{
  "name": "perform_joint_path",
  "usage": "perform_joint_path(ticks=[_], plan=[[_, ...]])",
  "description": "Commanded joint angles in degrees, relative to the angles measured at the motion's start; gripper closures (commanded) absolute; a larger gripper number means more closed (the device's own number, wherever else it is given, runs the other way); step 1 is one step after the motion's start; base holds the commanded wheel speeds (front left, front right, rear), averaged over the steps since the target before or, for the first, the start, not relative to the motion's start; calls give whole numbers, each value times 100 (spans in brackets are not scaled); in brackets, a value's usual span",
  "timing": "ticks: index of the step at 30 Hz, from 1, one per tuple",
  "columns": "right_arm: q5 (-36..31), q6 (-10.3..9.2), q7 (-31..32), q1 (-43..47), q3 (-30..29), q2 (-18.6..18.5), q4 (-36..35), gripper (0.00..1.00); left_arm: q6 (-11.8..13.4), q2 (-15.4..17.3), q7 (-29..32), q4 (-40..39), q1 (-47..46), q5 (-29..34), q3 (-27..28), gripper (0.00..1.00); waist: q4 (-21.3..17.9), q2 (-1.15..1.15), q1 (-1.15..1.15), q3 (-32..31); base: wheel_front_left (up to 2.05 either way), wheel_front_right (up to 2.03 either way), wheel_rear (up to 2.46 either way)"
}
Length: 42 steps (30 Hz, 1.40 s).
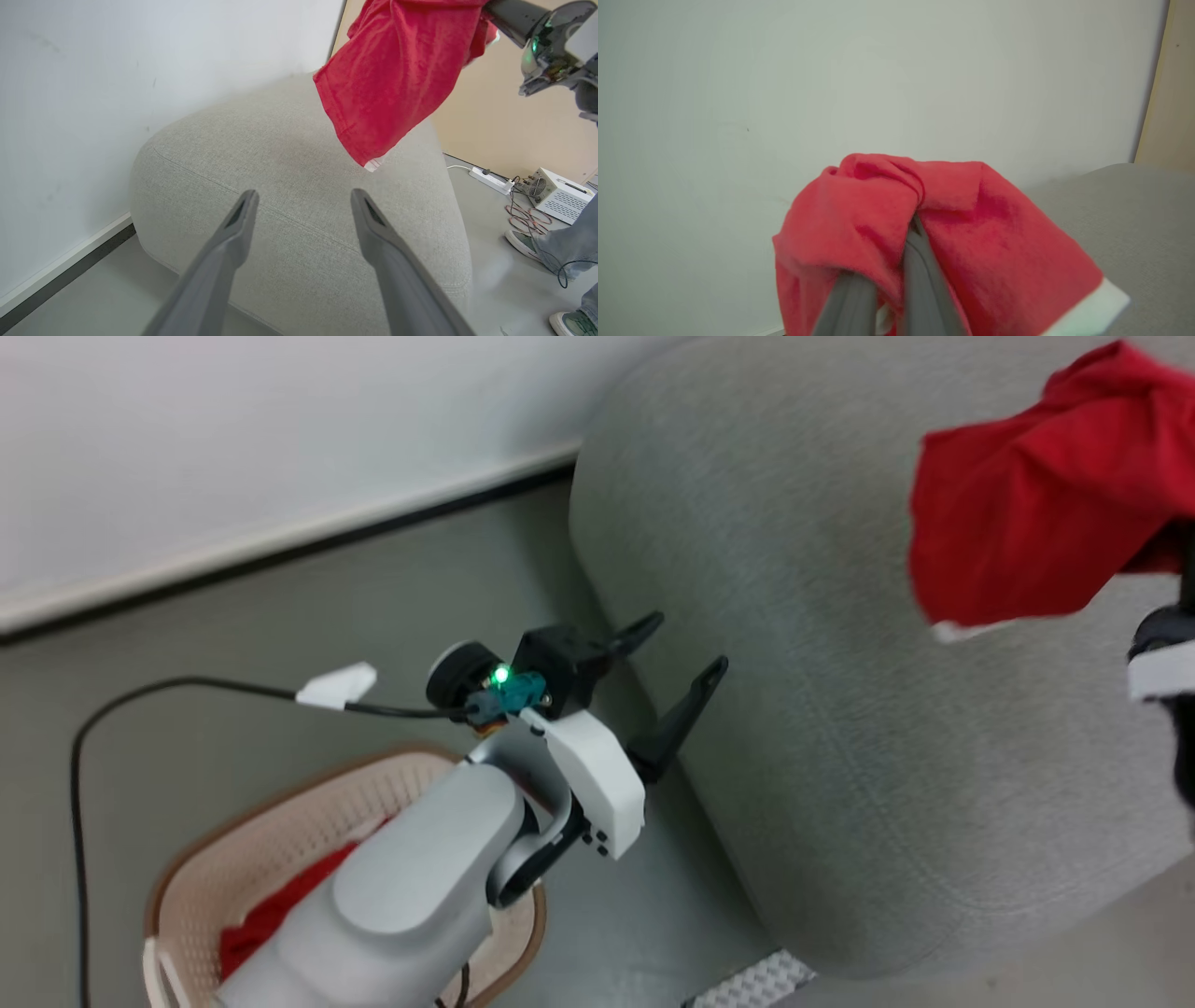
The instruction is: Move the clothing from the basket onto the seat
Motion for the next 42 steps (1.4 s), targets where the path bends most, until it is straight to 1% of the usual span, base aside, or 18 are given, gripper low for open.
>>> perform_joint_path(ticks=[1, 2, 6, 10, 15, 18, 19, 20, 24, 25, 26, 27, 28, 32, 37, 40, 42], plan=[[91, -12, 2, -242, -10, -78, 195, 100, 16, 64, 55, -57, -161, 111, 0, 0, 388, 0, -1, 629, 0, 0, 0], [177, -12, 2, -382, 4, -74, 322, 100, 24, 68, 76, -81, -228, 129, -8, 0, 454, 0, -1, 743, 0, 0, 0], [296, -12, 0, -924, 74, -305, 886, 100, 57, 38, 182, -168, -503, 220, -30, 0, 729, 0, -1, 1184, 0, 0, 0], [383, -12, 1, -1372, 28, -489, 1278, 100, 114, 58, 224, -227, -715, 300, -6, 0, 922, 0, -1, 1521, 0, 0, 0], [190, -12, 1, -1739, -36, -759, 1971, 100, 163, 91, 179, -271, -796, 309, 17, 0, 1073, 0, -1, 1705, 0, 0, 0], [119, -12, 1, -1849, 252, -864, 2357, 100, 179, 118, 182, -275, -792, 290, 25, 0, 1129, 0, -1, 1748, 0, 0, 0], [119, -12, 1, -1849, 252, -864, 2357, 100, 179, 118, 182, -275, -792, 290, 25, 0, 1129, 0, -1, 1748, 0, 0, 0], [125, -12, 5, -1866, 403, -883, 2521, 100, 187, 126, 184, -276, -791, 285, 23, 0, 1138, 0, -1, 1756, 0, 0, 0], [383, -13, 503, -2060, 916, -857, 3071, 100, 216, 162, 176, -267, -776, 255, 28, 0, 1130, 0, -1, 1752, 0, 0, 0], [466, -13, 700, -2063, 1024, -843, 3202, 76, 217, 172, 164, -254, -761, 242, 28, 0, 1123, 0, -1, 1731, 0, 0, 0], [520, -12, 865, -2063, 1169, -805, 3256, 54, 221, 178, 148, -238, -736, 227, 31, 0, 1113, 0, -1, 1696, 0, 0, 0], [615, -13, 970, -2095, 1249, -818, 3300, 2, 219, 174, 131, -225, -708, 204, 30, 0, 1108, 0, -1, 1658, 0, 0, 0], [685, -13, 1058, -2117, 1314, -862, 3345, 0, 221, 171, 109, -203, -673, 185, 28, 0, 1101, 0, -1, 1609, 0, 0, 0], [921, -12, 1444, -2115, 1659, -965, 3415, 0, 226, 147, 10, -117, -545, 120, 39, 0, 1062, 0, -1, 1339, 0, 0, 0], [1058, -13, 1828, -2059, 2101, -1109, 3480, 0, 208, 141, -129, 41, -349, -29, 65, 0, 972, 0, -1, 864, 0, 0, 0], [1075, -13, 2049, -1961, 2418, -1220, 3354, 0, 201, 136, -224, 156, -198, -108, 99, 0, 918, 0, -1, 554, 0, 0, 0], [1066, -13, 2069, -1914, 2626, -1341, 3218, 0, 197, 143, -324, 233, -62, -197, 130, 0, 893, 0, -1, 319, 0, 0, 0]])
